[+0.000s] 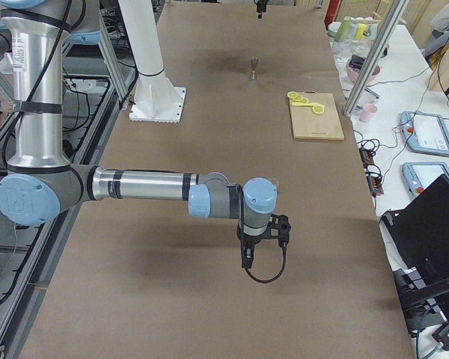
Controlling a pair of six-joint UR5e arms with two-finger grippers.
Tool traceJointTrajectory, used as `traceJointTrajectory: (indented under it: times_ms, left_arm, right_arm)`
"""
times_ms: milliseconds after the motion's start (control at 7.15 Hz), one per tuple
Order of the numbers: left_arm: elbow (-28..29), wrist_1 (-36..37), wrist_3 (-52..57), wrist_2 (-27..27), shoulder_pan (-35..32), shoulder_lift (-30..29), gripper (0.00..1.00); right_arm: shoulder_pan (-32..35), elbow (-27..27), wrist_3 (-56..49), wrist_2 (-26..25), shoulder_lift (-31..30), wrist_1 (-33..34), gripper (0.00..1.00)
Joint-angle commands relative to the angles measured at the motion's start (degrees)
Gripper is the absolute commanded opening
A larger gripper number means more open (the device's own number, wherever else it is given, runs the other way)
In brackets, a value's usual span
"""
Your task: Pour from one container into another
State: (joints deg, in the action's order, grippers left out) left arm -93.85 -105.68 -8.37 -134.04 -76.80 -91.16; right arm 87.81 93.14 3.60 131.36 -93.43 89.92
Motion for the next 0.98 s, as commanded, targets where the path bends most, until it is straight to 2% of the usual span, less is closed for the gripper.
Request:
traceJointTrajectory:
  times_ms: [0,280,839]
  left_arm:
    - [1.48,-0.31,1.07,-0.43,-7.02,5.01,0.98]
    - [1.21,0.3,10.32,-1.05,-10.19,7.48,0.98]
    - [-1.69,1.35,10.91,-1.49,-11.44,9.69,0.98]
  right_arm:
    - [-0.01,-0.06,0.0,0.03,0.0,-0.01,1.0]
    - [-0.01,-0.06,0.0,0.12,0.0,0.16,1.0]
    - [-0.01,-0.24,0.0,0.12,0.0,0.25,1.0]
